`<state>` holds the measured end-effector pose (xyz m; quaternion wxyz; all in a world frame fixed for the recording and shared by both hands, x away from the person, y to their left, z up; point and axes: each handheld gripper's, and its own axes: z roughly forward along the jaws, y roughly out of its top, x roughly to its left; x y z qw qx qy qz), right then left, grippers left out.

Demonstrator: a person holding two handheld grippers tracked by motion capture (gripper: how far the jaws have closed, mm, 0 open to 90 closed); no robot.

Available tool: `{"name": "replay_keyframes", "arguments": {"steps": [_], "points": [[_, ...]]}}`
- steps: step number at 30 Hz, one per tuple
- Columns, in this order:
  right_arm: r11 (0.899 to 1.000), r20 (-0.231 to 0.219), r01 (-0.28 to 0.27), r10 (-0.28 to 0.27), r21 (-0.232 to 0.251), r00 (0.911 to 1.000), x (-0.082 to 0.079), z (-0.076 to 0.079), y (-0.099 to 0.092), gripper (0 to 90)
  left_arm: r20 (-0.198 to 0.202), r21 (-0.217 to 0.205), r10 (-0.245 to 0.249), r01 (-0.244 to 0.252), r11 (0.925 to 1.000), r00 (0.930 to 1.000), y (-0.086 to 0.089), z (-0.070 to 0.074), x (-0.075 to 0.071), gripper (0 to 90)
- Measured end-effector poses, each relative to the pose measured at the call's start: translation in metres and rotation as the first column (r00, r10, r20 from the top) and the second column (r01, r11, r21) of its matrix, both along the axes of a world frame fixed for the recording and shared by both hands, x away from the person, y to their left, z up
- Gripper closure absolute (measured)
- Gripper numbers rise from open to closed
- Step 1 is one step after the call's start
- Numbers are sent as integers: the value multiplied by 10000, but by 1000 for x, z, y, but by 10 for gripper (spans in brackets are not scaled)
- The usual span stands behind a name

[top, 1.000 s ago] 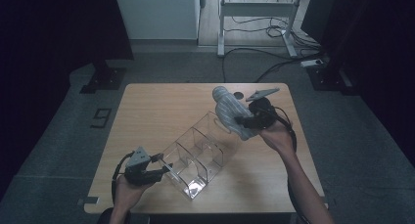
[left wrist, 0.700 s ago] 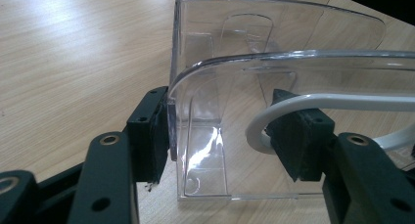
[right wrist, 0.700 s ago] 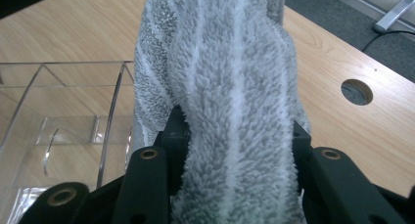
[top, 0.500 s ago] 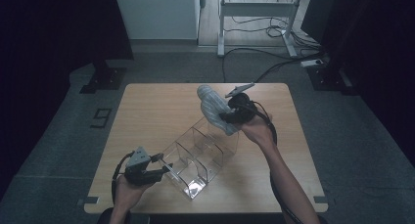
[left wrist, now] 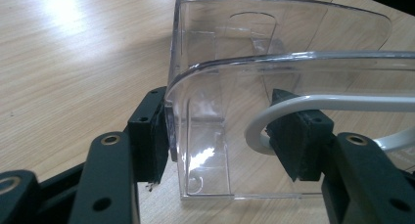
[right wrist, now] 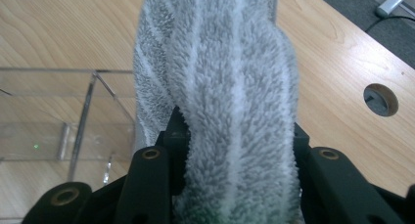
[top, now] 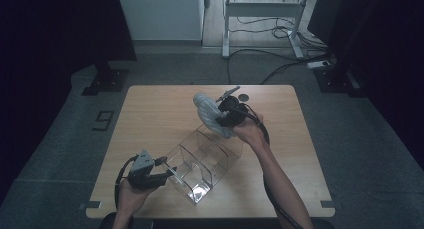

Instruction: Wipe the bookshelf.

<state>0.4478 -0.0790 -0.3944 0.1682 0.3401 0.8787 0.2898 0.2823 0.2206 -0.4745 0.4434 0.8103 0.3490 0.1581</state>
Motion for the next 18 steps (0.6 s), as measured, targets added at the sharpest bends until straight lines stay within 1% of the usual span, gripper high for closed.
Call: {"name": "replay_keyframes", "arguments": {"steps": [3, 4, 8, 13, 18], "points": [[10000, 67, -30, 30, 0, 10000, 0, -1, 0, 598, 43, 78, 122, -122, 9999, 9999, -1, 0, -1, 440], [10000, 69, 4, -4, -10, 10000, -1, -1, -1, 594, 52, 129, 229, -229, 9997, 9997, -2, 1, -1, 441], [9999, 251, 67, -65, -93, 9997, -5, 1, -3, 584, 34, 176, 362, -362, 9992, 9993, -4, 1, -1, 444], [9999, 297, 137, -136, -34, 9995, -10, 0, -8, 578, 32, 207, 411, -412, 9989, 9991, -5, 1, -1, 445], [9999, 295, 101, -102, 29, 9995, -17, 0, -18, 576, 9, 227, 430, -430, 9988, 9991, -5, 1, -1, 445]]}}
